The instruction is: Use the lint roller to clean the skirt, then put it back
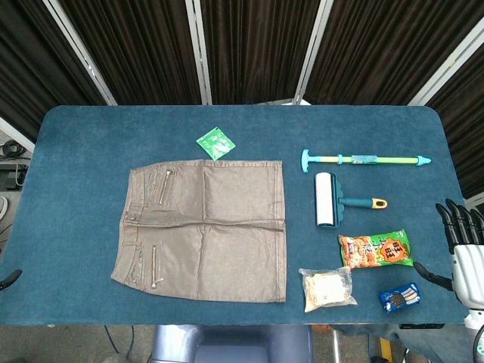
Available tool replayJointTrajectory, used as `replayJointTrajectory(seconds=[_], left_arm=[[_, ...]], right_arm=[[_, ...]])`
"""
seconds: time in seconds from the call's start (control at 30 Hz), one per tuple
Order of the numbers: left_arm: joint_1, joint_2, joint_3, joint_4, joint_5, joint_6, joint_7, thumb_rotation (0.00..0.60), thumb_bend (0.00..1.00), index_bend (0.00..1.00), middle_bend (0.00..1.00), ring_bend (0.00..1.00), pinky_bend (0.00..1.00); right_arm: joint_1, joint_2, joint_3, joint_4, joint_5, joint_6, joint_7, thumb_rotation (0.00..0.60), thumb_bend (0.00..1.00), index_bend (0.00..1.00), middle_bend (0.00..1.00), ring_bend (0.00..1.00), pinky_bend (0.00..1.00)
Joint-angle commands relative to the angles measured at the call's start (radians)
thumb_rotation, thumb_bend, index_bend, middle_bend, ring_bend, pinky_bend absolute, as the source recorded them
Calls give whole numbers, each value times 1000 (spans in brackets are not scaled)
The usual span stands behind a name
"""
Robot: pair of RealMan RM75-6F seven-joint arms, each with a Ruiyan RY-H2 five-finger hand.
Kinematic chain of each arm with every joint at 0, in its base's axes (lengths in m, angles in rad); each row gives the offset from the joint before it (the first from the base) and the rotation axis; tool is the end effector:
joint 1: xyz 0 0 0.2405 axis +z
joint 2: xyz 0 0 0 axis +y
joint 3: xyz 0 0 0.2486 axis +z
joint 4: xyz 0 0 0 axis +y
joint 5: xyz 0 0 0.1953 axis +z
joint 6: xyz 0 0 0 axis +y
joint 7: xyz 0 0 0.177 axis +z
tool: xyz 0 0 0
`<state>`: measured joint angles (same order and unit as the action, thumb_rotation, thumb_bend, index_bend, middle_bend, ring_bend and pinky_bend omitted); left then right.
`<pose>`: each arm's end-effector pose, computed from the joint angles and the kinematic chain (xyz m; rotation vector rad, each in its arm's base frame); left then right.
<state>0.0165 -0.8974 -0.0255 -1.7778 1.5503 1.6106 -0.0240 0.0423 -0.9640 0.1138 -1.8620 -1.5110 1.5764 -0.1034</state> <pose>-0.2823 0.1768 0.2326 -1.3303 -0.8422 -0.8972 -0.2539 -0.2079 0.2183 1.3039 -0.8016 0.9766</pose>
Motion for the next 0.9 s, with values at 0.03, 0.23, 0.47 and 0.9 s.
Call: replayJointTrajectory(seconds=[0.03, 0.23, 0.47, 0.9], left_arm=[[0, 1, 0, 0, 0, 0, -3, 600, 0, 0, 0, 0, 0], [-2, 0, 1, 1, -4, -8, -1, 600, 0, 0, 0, 0, 0], [-14, -11, -11, 1, -35, -30, 26, 600, 0, 0, 0, 0, 0], [-35, -45, -36, -6, -115, -69, 119, 600, 0, 0, 0, 0, 0]], right_arm=[[0, 0, 0, 0, 0, -1, -1, 600, 0, 0, 0, 0, 0], [13, -3, -5, 2, 8, -33, -4, 600, 0, 0, 0, 0, 0], [175, -43, 35, 132, 120, -309, -34, 600, 10, 0, 0, 0, 0], [451, -307, 65, 571, 213, -708, 29, 600, 408, 14, 0, 0, 0]])
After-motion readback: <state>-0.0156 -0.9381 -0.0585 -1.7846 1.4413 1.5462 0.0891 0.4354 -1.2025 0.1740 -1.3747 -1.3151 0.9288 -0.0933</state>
